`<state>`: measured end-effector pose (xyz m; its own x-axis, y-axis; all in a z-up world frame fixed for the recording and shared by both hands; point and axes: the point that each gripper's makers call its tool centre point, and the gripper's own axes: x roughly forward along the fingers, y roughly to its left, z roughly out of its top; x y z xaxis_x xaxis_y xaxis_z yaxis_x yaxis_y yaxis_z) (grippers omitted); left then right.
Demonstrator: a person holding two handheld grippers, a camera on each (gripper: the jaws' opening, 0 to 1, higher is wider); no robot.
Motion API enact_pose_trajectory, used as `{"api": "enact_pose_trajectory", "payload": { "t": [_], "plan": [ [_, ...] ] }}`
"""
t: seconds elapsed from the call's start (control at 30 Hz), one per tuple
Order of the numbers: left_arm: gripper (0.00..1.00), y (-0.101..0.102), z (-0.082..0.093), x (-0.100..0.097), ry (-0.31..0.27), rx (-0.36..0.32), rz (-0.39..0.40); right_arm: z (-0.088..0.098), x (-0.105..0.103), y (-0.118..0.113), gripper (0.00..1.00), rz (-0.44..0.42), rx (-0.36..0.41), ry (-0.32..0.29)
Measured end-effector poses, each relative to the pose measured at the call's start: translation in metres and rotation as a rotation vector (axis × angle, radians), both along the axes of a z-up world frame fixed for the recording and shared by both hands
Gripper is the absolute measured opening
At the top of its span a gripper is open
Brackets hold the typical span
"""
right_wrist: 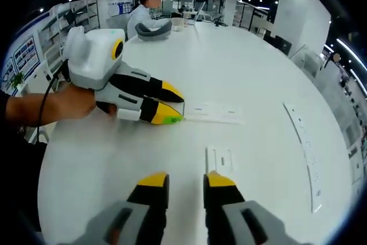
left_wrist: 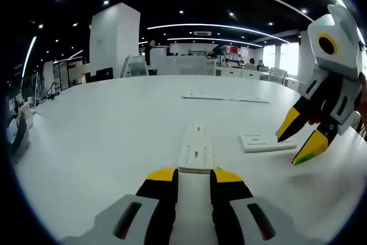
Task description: Locate the socket holder cover, grip the socket holder cover, clip it into the socket holder slot.
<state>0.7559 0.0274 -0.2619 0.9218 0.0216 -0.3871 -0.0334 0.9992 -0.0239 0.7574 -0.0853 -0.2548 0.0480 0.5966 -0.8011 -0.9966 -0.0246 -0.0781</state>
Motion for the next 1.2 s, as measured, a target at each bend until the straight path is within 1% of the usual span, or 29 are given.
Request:
{"api": "enact_pose_trajectory", "payload": {
  "t": [0.13,0.23,0.47,0.6,0.73,0.83,0.93,1.07,1.2],
  "plan": [
    [0.23,-0.002,0.000,0.000,-0.003,-0.001,-0.025,0.000,0.004,0.004,0.25,0.008,-0.005,-0.003],
    [0.23,-0.003,0.000,0.000,-0.005,0.000,-0.034,-0.001,0.003,0.003,0.25,0.010,-0.007,-0.007],
    [0.23,-0.003,-0.001,0.000,0.005,0.001,-0.037,0.002,0.003,0.002,0.25,-0.011,0.003,-0.007],
    [0.23,-0.004,-0.001,0.000,0.011,0.002,-0.033,0.005,0.010,0.006,0.25,-0.024,0.014,-0.008],
    [0.21,-0.007,-0.002,-0.001,-0.020,0.012,-0.021,0.005,0.015,0.007,0.25,-0.023,0.007,-0.010],
    [0.21,-0.006,-0.001,0.000,-0.026,0.011,-0.017,0.006,0.014,0.007,0.25,-0.022,0.011,-0.011],
    [0.21,-0.007,-0.001,0.001,-0.017,0.026,-0.029,0.005,0.012,0.007,0.25,-0.016,0.010,-0.010],
    [0.21,-0.006,-0.001,0.002,-0.005,0.008,-0.034,0.001,0.007,0.005,0.25,-0.009,0.000,-0.011],
    [0.21,-0.007,-0.002,0.004,0.013,0.011,-0.040,-0.001,0.003,0.003,0.25,-0.006,-0.006,-0.013]
  ]
}}
